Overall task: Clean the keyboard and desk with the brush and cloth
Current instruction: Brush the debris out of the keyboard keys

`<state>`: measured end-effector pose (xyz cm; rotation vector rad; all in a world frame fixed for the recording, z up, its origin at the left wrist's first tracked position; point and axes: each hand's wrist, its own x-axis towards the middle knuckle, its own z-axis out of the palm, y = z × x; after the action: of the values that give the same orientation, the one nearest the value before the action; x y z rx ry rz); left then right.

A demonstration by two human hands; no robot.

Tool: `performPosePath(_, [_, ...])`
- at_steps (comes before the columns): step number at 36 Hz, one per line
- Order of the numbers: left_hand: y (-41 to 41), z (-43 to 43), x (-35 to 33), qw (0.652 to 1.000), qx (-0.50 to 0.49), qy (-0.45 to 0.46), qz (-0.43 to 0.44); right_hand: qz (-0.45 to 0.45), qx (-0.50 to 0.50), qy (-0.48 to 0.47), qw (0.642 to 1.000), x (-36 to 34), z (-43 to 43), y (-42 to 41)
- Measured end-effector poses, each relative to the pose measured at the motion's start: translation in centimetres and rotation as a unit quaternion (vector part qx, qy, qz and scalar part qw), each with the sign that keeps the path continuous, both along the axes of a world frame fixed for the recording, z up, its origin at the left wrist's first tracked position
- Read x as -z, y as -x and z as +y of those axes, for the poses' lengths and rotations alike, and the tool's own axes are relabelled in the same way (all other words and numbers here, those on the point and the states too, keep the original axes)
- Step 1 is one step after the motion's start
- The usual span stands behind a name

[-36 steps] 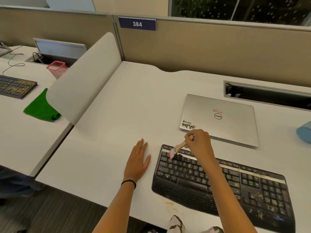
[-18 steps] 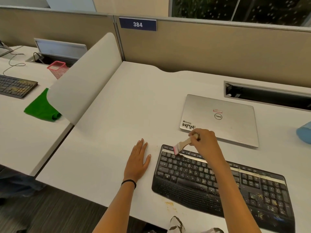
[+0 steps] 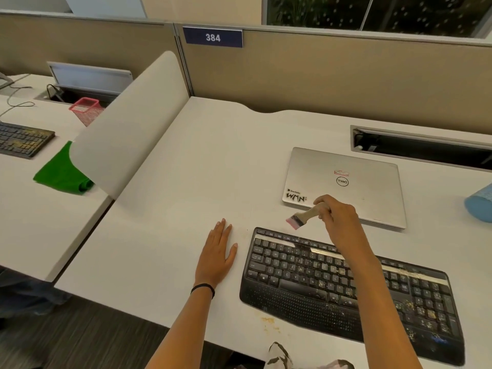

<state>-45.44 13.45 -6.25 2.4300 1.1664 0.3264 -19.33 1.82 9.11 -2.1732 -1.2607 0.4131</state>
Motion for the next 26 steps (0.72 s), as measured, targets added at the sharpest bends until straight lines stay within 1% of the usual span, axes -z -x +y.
performPosePath(7, [0.0, 0.0, 0.0, 1.000, -0.001, -0.001, 0.004, 0.012, -0.045, 0.037, 0.998, 0.1, -0.6, -0.9])
performPosePath(9, [0.0, 0.0, 0.0, 1.000, -0.001, 0.000, 0.004, -0.010, -0.053, 0.053, 0.997, 0.2, -0.8, -1.1])
performPosePath(15, [-0.1, -0.1, -0.1, 1.000, -0.002, 0.001, 0.001, -0.065, -0.021, 0.060, 0.996, 0.4, -1.1, -1.5])
performPosePath(17, [-0.1, -0.1, -0.1, 1.000, -0.003, 0.002, 0.000, -0.054, -0.019, 0.038, 0.998, 0.0, -1.3, -1.3])
performPosePath(20, [0.0, -0.1, -0.1, 1.000, -0.003, 0.001, 0.002, -0.008, -0.036, 0.014, 0.999, -0.4, -1.3, -1.1])
performPosePath(23, [0.0, 0.0, -0.1, 1.000, -0.002, 0.001, 0.001, 0.013, -0.051, 0.044, 0.998, 0.0, -1.3, -1.4])
performPosePath(26, [0.0, 0.0, 0.0, 1.000, -0.002, -0.001, 0.001, -0.018, -0.012, 0.066, 0.998, 0.5, -1.5, -1.8])
